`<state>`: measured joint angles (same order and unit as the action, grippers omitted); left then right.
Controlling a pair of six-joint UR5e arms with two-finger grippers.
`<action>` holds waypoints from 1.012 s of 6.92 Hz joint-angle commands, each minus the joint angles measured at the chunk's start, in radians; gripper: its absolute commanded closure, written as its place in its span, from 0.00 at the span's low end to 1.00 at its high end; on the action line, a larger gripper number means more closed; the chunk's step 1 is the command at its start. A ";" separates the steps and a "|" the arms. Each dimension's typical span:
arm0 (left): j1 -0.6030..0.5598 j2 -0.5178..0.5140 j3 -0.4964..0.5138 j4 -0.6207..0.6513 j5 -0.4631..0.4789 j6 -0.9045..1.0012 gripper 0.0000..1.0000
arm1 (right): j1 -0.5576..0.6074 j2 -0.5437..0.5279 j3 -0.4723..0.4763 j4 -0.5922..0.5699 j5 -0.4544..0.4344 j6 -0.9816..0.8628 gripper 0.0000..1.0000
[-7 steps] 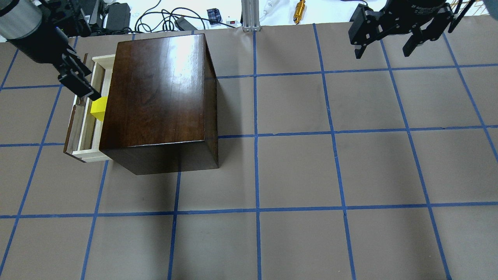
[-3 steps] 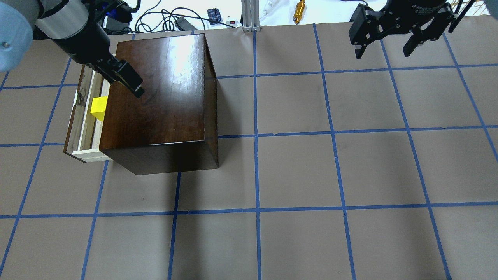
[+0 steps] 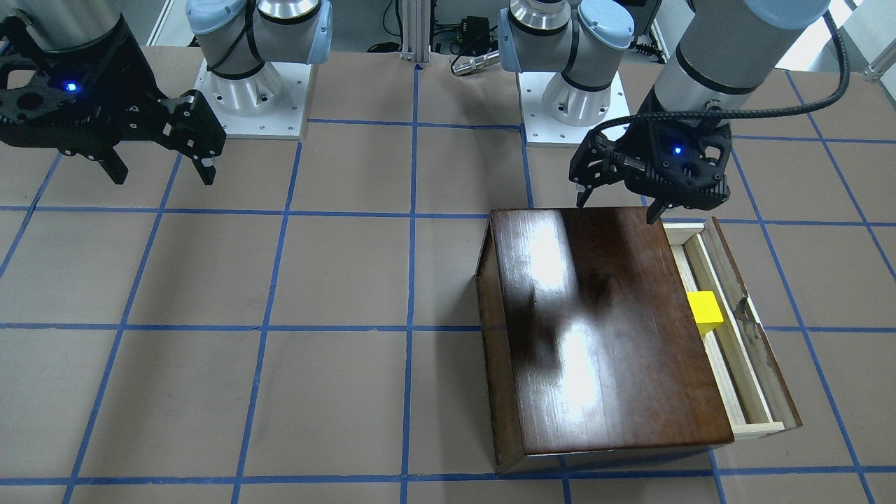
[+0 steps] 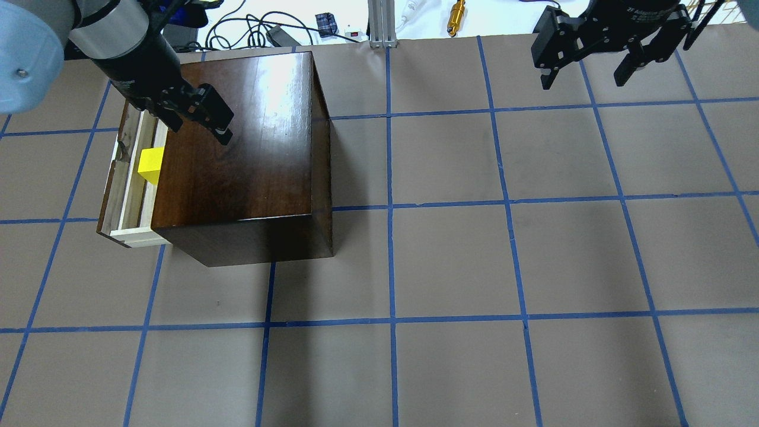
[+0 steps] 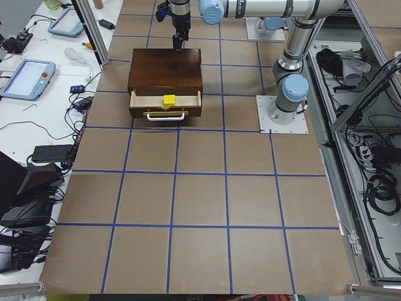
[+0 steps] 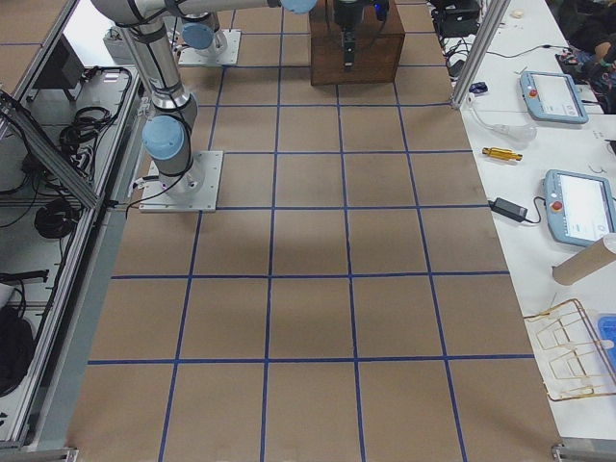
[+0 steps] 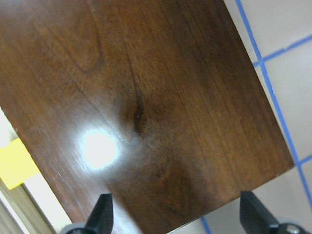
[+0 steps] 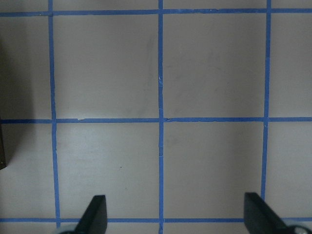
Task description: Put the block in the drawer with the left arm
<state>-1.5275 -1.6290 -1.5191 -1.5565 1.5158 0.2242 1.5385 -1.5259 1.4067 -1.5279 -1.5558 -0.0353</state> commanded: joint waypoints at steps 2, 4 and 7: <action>-0.003 0.012 0.000 0.021 0.039 -0.149 0.00 | 0.000 0.001 0.000 0.000 -0.001 0.000 0.00; -0.003 0.014 0.000 0.035 0.061 -0.152 0.00 | 0.000 0.000 0.000 0.000 -0.001 0.000 0.00; -0.003 0.014 0.005 0.024 0.052 -0.157 0.00 | 0.000 0.000 0.000 0.000 0.000 0.000 0.00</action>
